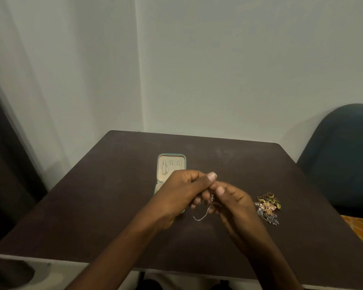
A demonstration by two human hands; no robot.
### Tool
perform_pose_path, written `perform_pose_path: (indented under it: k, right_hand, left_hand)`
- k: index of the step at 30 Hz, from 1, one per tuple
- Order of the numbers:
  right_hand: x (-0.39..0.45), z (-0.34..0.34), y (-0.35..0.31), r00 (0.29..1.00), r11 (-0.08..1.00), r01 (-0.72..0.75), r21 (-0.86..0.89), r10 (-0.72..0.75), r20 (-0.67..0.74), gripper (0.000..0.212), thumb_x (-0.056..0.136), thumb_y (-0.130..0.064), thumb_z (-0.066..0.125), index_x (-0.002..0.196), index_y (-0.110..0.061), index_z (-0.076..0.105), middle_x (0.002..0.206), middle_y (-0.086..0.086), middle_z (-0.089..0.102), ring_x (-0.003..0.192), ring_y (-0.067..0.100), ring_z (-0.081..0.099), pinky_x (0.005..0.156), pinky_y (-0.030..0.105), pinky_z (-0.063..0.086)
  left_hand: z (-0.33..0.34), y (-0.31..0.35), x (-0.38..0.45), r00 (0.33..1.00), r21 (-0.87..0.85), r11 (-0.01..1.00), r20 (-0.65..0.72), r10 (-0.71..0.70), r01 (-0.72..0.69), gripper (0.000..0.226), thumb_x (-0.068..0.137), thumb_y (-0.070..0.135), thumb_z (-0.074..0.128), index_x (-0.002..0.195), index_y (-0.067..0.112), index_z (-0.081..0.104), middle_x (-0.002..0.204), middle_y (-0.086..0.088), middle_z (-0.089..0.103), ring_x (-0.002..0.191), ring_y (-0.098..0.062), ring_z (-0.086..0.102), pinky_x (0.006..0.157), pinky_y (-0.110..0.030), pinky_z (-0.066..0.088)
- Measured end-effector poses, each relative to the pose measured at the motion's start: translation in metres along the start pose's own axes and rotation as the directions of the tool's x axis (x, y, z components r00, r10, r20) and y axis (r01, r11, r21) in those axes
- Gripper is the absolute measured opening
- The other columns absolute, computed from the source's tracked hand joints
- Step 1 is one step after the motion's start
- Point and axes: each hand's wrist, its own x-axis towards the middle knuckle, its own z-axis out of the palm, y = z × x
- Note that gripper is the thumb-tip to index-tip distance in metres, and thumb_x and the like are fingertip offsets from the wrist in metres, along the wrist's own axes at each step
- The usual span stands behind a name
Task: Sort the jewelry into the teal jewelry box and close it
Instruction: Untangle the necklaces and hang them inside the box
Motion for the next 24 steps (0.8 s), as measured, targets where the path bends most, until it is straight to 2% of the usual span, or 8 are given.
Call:
perform_pose_path:
  k: [2, 4, 7, 11, 16, 19, 24]
  right_hand:
    - [-0.001, 0.003, 0.002, 1.0, 1.0, -0.011, 0.005, 0.011, -0.014, 0.044, 0.069, -0.047, 0.075, 0.09, -0.009, 0.071, 0.079, 0.007, 0.068, 0.075, 0.016, 0.06, 0.06, 0.022, 0.047]
    - [-0.002, 0.005, 0.003, 0.999, 1.0, -0.02, 0.002, 0.02, -0.039, 0.035, 0.063, -0.045, 0.08, 0.079, -0.015, 0.073, 0.076, 0.004, 0.069, 0.069, 0.011, 0.059, 0.059, 0.02, 0.047]
    - [-0.003, 0.006, 0.003, 0.998, 0.999, -0.05, 0.01, 0.051, -0.045, 0.012, 0.074, -0.029, 0.068, 0.069, -0.018, 0.071, 0.069, 0.001, 0.065, 0.065, 0.011, 0.054, 0.057, 0.021, 0.045]
    - [-0.002, 0.009, 0.003, 0.996, 0.998, -0.06, 0.021, 0.061, -0.058, 0.016, 0.071, -0.029, 0.061, 0.068, -0.015, 0.066, 0.071, 0.007, 0.063, 0.068, 0.017, 0.057, 0.059, 0.026, 0.045]
    - [-0.002, 0.009, 0.012, 0.97, 0.993, -0.119, -0.021, 0.112, -0.215, 0.015, 0.077, -0.019, 0.056, 0.063, -0.019, 0.061, 0.071, 0.01, 0.062, 0.071, 0.023, 0.054, 0.065, 0.036, 0.043]
    - [-0.003, 0.009, 0.02, 0.933, 0.979, -0.203, -0.018, 0.188, -0.307, 0.022, 0.089, -0.001, 0.049, 0.07, -0.01, 0.057, 0.073, 0.009, 0.063, 0.068, 0.015, 0.059, 0.062, 0.029, 0.049]
    - [-0.005, 0.013, 0.026, 0.905, 0.97, -0.241, 0.045, 0.241, -0.351, 0.016, 0.09, 0.002, 0.049, 0.076, -0.005, 0.053, 0.069, 0.007, 0.065, 0.065, 0.015, 0.063, 0.059, 0.027, 0.052]
  left_hand:
    - [-0.001, -0.001, 0.0, 1.0, 0.05, 0.999, -0.028, 0.006, -0.005, 0.028, 0.091, 0.028, 0.056, 0.074, 0.01, 0.065, 0.055, 0.004, 0.058, 0.047, -0.004, 0.046, 0.048, -0.017, 0.039]
    - [-0.002, -0.003, 0.001, 0.999, 0.087, 0.996, -0.049, 0.009, -0.005, 0.027, 0.092, 0.029, 0.056, 0.074, 0.012, 0.066, 0.056, 0.005, 0.059, 0.049, -0.004, 0.049, 0.05, -0.017, 0.042]
    - [-0.003, -0.004, 0.002, 0.999, 0.097, 0.995, -0.044, -0.004, 0.009, 0.027, 0.092, 0.03, 0.055, 0.074, 0.013, 0.066, 0.056, 0.005, 0.059, 0.05, -0.003, 0.052, 0.052, -0.017, 0.044]
    - [0.001, -0.005, 0.002, 1.0, 0.084, 0.996, -0.018, -0.02, 0.021, 0.028, 0.092, 0.029, 0.054, 0.075, 0.01, 0.067, 0.057, 0.004, 0.059, 0.051, -0.005, 0.052, 0.054, -0.019, 0.045]
    - [0.001, 0.0, -0.001, 0.999, -0.034, 0.998, -0.016, -0.044, 0.044, 0.029, 0.09, 0.031, 0.055, 0.069, 0.015, 0.065, 0.058, 0.002, 0.059, 0.055, -0.007, 0.055, 0.062, -0.021, 0.049]
    - [0.0, 0.006, -0.003, 0.999, -0.068, 0.997, -0.018, -0.034, 0.033, 0.029, 0.089, 0.034, 0.056, 0.067, 0.016, 0.063, 0.057, 0.002, 0.057, 0.059, -0.009, 0.056, 0.067, -0.023, 0.05]
    - [0.004, 0.003, -0.004, 0.999, -0.071, 0.997, -0.023, -0.025, 0.023, 0.028, 0.088, 0.035, 0.055, 0.069, 0.016, 0.063, 0.057, 0.003, 0.054, 0.06, -0.01, 0.054, 0.069, -0.022, 0.05]
